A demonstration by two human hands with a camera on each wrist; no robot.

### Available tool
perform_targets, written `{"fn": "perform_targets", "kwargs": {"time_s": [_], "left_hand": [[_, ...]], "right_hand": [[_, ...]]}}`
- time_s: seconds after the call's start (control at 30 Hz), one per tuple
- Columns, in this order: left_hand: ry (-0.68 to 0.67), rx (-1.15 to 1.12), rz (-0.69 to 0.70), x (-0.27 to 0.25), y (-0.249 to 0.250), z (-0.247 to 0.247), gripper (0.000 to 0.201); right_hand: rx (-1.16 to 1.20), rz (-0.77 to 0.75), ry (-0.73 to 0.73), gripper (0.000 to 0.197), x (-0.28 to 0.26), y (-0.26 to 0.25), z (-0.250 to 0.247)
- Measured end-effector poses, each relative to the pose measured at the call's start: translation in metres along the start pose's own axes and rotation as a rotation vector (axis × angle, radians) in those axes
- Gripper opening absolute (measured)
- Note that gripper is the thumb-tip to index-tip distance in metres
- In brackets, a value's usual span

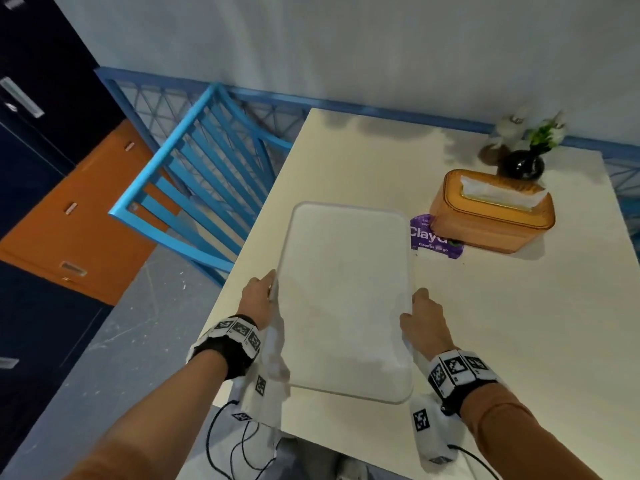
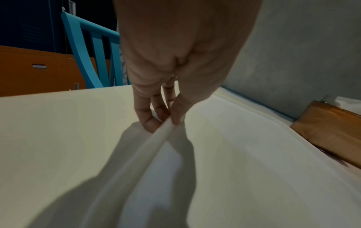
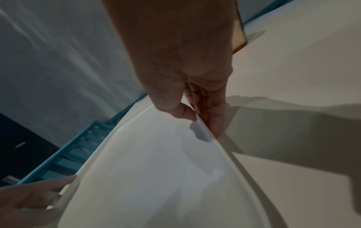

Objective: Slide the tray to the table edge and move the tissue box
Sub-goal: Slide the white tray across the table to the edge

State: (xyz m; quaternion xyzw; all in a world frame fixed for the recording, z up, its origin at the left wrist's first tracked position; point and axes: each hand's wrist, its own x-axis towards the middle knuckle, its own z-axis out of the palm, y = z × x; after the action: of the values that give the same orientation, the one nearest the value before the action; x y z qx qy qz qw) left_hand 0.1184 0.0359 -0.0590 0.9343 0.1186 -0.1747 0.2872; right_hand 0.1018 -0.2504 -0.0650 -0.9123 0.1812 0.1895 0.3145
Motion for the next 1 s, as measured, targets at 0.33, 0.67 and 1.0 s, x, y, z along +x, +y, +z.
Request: {"fn": "perform_targets", "kwargs": {"time_s": [0.33,0.67,1.0], "left_hand": [[-0.027,0.069,0.118,0.08,-0.02,-0.054,0.047],[-0.049,0.031,0.168,0.126,-0.026,-0.076,0.054],[-0.043,-0.02,0.163,0.135,-0.018,-0.082,0.042]], "right_hand": [[0.071,0.115,0.058,0.019,0.032,-0.069,0.028],[0.032,0.182,0.077,0.023,0.062,-0.104,0.033],[-0.055,0.23,0.107,0.029,0.074,-0.115,0.03]]}}
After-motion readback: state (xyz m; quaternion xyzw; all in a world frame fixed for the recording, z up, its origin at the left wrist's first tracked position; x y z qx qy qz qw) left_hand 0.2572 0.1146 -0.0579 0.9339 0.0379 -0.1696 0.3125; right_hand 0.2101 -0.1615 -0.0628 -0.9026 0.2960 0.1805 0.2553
